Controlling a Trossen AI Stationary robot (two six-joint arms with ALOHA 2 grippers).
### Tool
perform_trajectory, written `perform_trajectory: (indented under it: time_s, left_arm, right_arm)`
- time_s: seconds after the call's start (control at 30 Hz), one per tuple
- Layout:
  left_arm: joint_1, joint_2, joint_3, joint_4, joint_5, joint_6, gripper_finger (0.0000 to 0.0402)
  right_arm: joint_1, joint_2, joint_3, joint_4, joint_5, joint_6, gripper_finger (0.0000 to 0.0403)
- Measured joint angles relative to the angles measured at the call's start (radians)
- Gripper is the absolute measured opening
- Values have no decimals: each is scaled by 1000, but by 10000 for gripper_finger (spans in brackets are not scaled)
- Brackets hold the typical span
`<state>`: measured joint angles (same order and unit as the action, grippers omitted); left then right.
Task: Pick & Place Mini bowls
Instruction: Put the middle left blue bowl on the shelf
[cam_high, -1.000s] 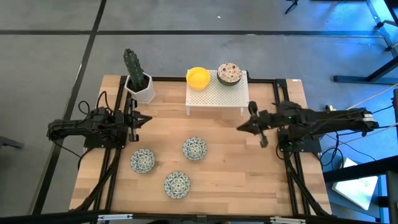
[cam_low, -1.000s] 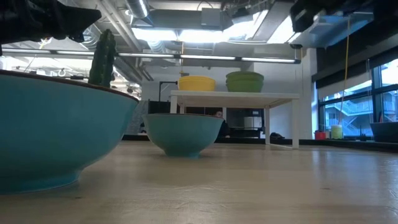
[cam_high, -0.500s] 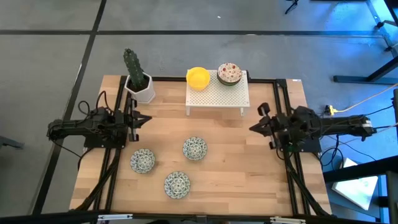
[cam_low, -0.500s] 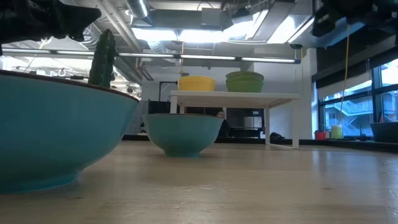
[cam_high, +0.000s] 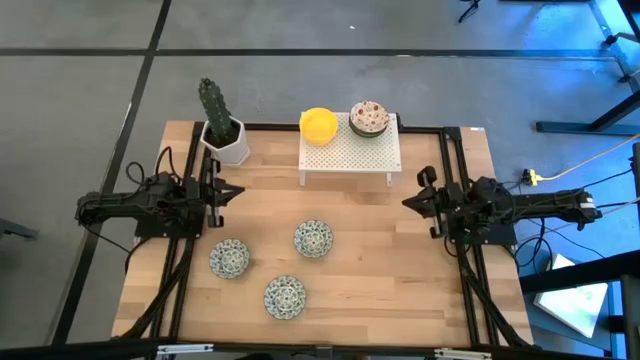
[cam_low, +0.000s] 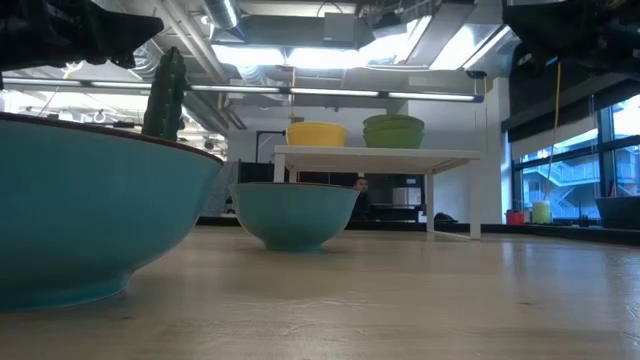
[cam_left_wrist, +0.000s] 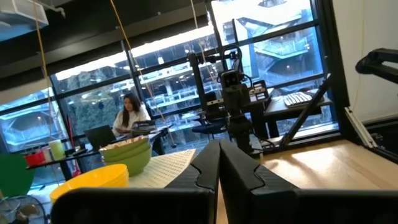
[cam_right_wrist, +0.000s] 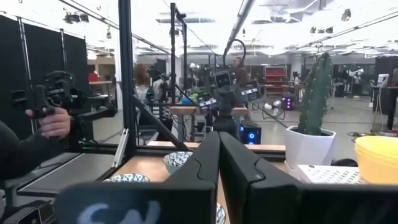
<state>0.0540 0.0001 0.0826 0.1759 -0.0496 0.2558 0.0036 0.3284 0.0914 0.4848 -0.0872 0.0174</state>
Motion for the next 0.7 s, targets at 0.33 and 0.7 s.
perform_trajectory:
  time_s: [0.33,0.7]
  left_arm:
    - [0,2,0,-22,-12,1,2]
    - [0,2,0,-20,-13,-7,7]
  right_arm:
    - [0,3,0,-4,0,-23,14]
    - [0,3,0,-4,72,-78,14]
